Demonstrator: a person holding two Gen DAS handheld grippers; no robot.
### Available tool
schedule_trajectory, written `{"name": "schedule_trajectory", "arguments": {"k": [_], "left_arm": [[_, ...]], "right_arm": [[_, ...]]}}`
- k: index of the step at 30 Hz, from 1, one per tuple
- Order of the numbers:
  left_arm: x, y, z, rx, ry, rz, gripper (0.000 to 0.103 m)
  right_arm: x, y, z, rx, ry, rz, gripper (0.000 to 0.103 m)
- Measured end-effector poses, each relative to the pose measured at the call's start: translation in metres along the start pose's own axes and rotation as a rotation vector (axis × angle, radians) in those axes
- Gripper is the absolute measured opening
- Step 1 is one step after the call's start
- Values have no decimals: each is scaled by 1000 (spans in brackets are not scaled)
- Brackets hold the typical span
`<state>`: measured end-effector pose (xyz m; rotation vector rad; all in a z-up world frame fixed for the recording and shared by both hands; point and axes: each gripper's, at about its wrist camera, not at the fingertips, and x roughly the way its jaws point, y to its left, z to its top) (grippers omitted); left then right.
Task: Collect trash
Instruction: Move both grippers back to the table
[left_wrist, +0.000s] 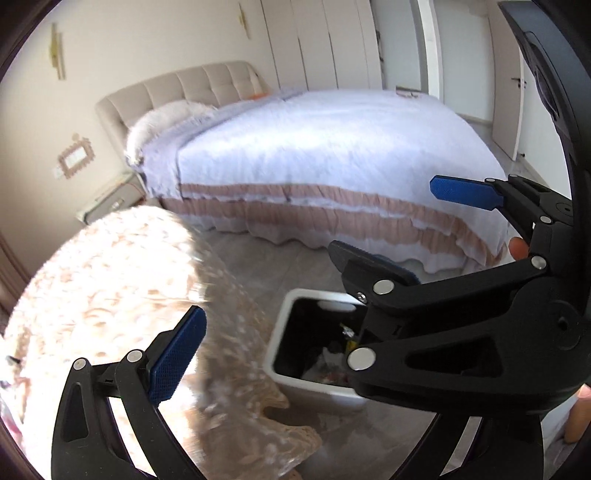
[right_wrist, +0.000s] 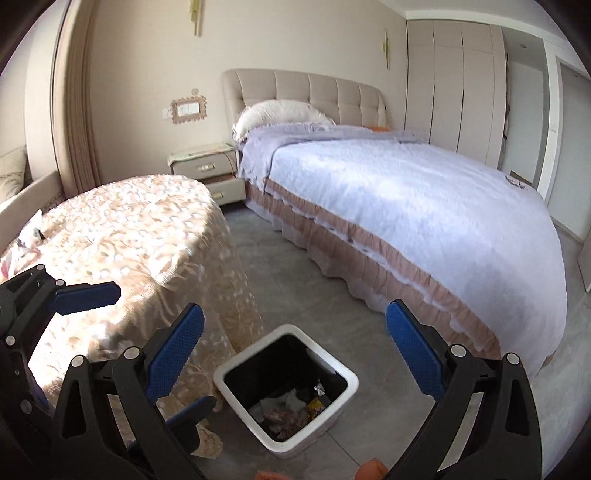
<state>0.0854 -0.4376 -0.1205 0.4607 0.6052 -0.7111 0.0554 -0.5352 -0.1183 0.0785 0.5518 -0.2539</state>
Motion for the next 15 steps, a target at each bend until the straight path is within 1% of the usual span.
{"name": "schedule_trajectory", "arguments": {"k": [2,5,10,12,15], "left_arm": [[-18,11,-2,-10,-27,22,99],[-36,31,-7,-31,-46,63,99],[-64,75,-22,-104,-65,140,99],[-76,91,-28,-134,-74,170,99],[-95,117,-38,-177,-90,210,99]], "right_arm": [[-11,10,7,-20,-30,8,98],[-24,30,17,-54,-71,14,98],[-44,73,35,-101,-161,57,98],[-51,90,42,-117,-195,77,98],[-57,116,50,-137,-222,132,98]]}}
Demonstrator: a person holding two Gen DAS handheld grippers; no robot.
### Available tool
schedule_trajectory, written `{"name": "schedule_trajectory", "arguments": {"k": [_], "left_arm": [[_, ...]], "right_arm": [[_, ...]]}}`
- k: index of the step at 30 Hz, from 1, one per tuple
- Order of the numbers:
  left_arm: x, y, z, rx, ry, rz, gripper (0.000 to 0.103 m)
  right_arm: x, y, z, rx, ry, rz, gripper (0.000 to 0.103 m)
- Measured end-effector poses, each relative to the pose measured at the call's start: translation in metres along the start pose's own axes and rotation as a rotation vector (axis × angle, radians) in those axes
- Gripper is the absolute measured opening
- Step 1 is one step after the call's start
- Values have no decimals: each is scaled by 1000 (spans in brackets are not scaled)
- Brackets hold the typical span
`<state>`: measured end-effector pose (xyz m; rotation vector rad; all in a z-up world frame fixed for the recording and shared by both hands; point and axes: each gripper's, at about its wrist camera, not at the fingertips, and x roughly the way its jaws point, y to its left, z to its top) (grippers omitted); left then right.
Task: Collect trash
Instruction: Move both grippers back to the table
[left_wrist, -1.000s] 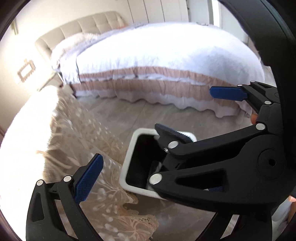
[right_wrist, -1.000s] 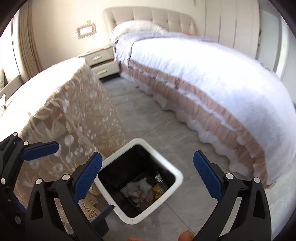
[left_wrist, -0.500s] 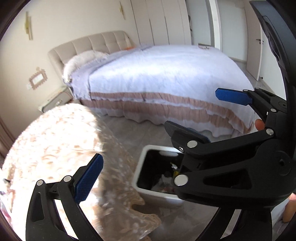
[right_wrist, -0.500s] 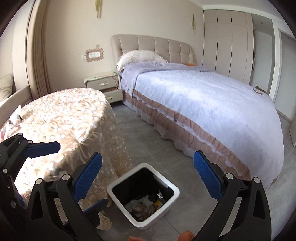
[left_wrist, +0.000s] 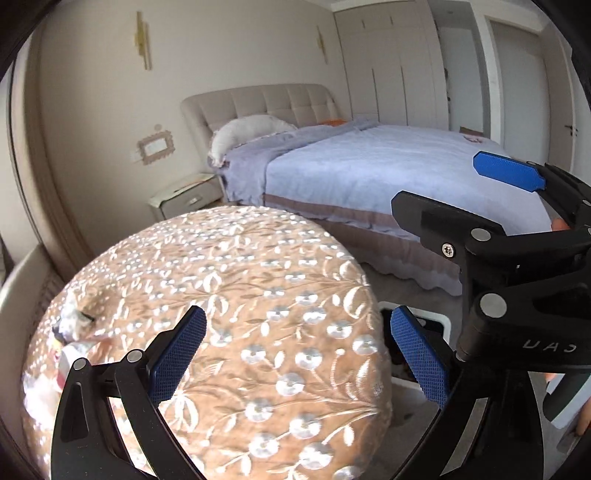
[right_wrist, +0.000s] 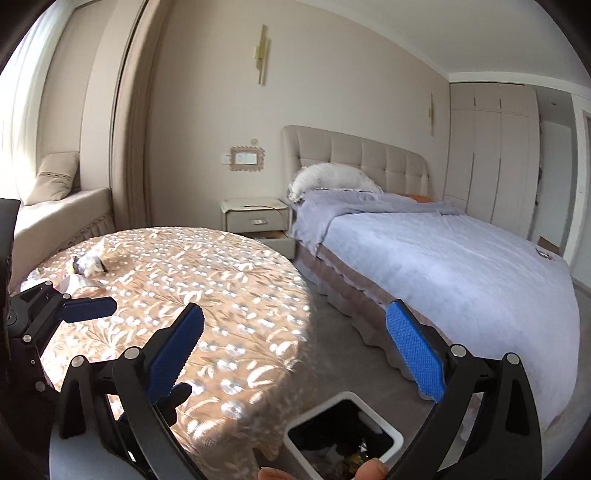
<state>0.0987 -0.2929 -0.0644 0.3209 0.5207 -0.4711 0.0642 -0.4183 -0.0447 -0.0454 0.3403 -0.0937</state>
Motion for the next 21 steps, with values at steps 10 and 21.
{"name": "schedule_trajectory", "arguments": {"k": [10,21], "left_arm": [[-32,98,-27,-114,-25,161,99],[-50,218,-81,-263,36,371,99]], "right_arm": [[16,98,23,-115,-14,170,98],[45,213,30,-189,23,365,98]]}}
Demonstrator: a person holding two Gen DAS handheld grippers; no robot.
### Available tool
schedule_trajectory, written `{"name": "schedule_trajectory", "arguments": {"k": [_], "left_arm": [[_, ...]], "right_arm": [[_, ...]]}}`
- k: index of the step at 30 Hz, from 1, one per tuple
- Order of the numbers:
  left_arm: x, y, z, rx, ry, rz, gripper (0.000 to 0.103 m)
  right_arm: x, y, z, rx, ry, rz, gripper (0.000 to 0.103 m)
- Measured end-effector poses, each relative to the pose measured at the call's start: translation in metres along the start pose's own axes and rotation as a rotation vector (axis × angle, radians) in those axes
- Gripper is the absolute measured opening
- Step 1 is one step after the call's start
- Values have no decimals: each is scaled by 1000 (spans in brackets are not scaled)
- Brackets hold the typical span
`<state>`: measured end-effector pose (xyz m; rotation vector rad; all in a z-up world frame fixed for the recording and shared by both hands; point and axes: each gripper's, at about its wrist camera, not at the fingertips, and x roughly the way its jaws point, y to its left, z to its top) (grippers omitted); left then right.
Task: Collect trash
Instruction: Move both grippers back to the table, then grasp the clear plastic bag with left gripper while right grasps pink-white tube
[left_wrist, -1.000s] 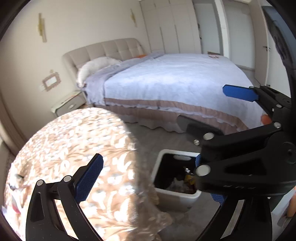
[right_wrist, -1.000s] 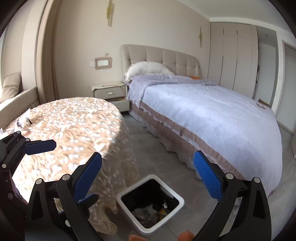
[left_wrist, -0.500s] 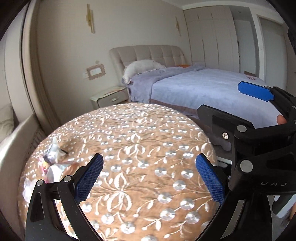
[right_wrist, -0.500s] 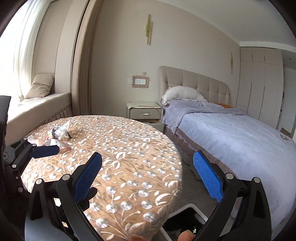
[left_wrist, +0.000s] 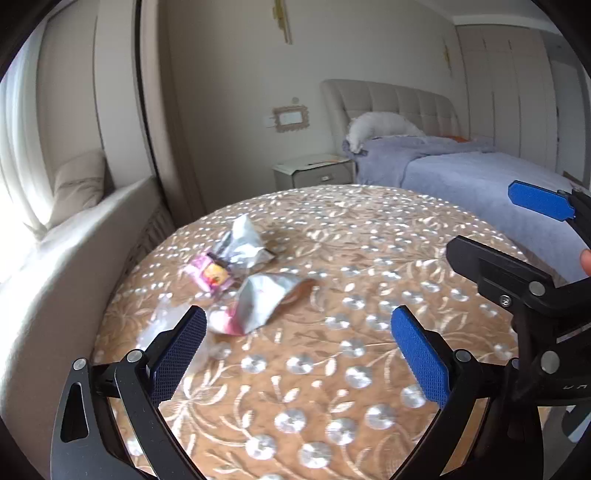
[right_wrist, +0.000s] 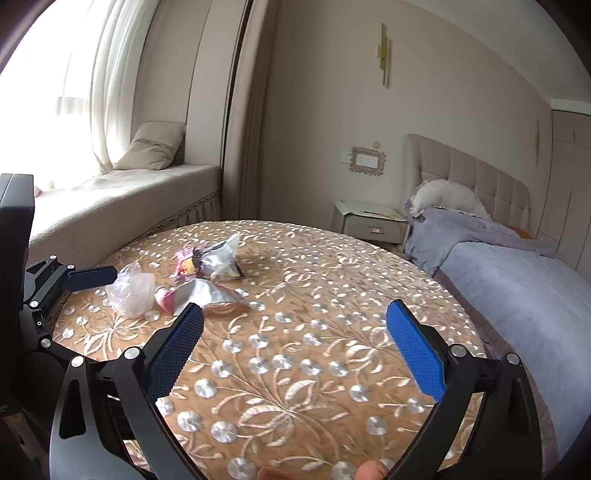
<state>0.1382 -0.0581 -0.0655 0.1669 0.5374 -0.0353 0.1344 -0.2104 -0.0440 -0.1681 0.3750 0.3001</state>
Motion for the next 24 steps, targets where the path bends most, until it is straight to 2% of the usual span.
{"name": "schedule_trajectory", "arguments": {"k": [5,10,17,20,22,24], "left_arm": [[18,60,-12,-70,57,93,99],[42,103,-19,-108,115,157,99],[82,131,-26,-151,213,150,99],[96,134,-26,-178,240,116,98],[105,134,-25,-184,261,84,91],[115,130,-26,-166,287,61,60]], "right_arm": [[30,35,9,-15,33,74,98],[54,64,17,-32,49,122,98],[84,83,21,-31,98,160,98],[96,88,22,-35,116,158,98],[103,88,21,-29,128,158,98],[110,88,20,-12,144,162,98]]}}
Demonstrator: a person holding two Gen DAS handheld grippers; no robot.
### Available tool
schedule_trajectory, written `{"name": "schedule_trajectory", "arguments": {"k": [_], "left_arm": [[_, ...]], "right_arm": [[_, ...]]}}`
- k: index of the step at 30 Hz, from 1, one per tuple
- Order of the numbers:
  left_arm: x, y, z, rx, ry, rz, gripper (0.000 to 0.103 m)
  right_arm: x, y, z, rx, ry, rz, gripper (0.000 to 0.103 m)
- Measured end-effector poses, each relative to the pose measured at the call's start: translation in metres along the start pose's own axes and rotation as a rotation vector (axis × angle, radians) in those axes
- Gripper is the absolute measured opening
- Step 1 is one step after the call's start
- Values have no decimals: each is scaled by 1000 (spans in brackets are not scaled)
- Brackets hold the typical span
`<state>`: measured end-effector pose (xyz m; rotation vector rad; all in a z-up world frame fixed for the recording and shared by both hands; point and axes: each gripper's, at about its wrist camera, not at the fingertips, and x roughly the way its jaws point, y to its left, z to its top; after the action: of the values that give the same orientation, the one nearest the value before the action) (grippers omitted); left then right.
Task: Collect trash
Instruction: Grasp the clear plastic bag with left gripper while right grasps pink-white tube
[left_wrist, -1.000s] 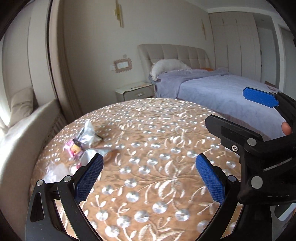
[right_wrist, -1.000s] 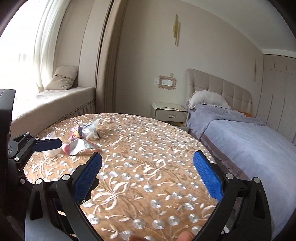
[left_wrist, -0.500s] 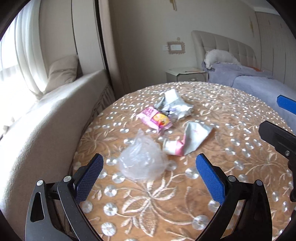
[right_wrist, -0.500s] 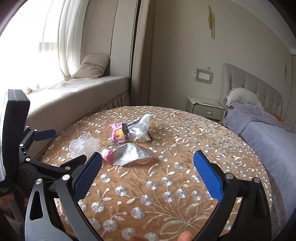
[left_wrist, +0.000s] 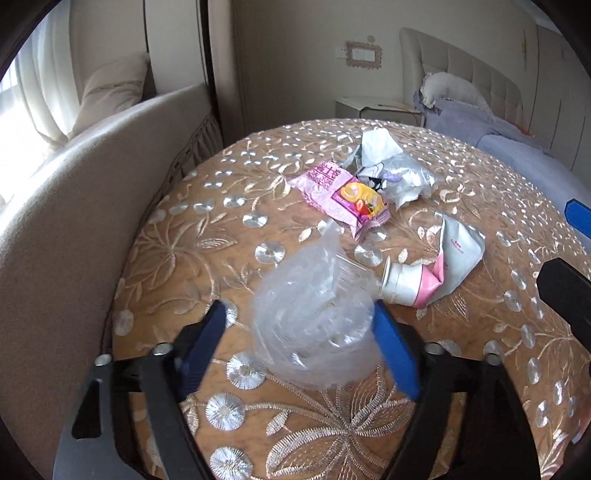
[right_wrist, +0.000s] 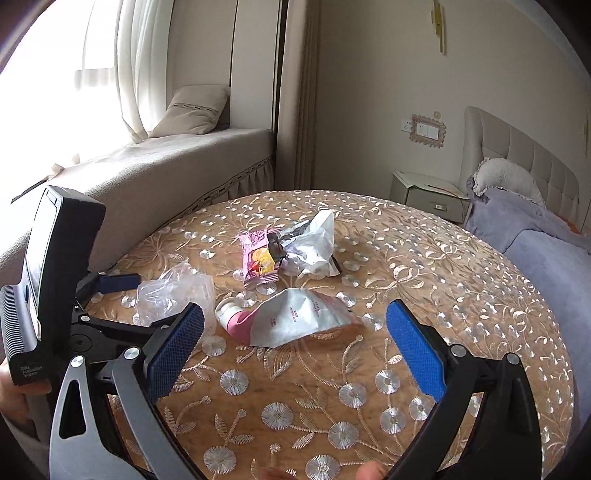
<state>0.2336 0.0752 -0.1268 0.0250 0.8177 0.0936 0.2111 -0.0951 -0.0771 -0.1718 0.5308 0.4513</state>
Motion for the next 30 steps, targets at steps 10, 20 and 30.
{"name": "schedule_trajectory", "arguments": {"k": [10,20,30], "left_arm": [[-17,4,7,0,-72,39,41],[-31,18,13,-48,-114,35,41],[-32,16,13,-45,-117,31,41]], "right_arm": [[48,0,-8,87,147,22,98],[94,-13,-12,259,340,88,98],[115,-31,5,444,357,117,68]]}}
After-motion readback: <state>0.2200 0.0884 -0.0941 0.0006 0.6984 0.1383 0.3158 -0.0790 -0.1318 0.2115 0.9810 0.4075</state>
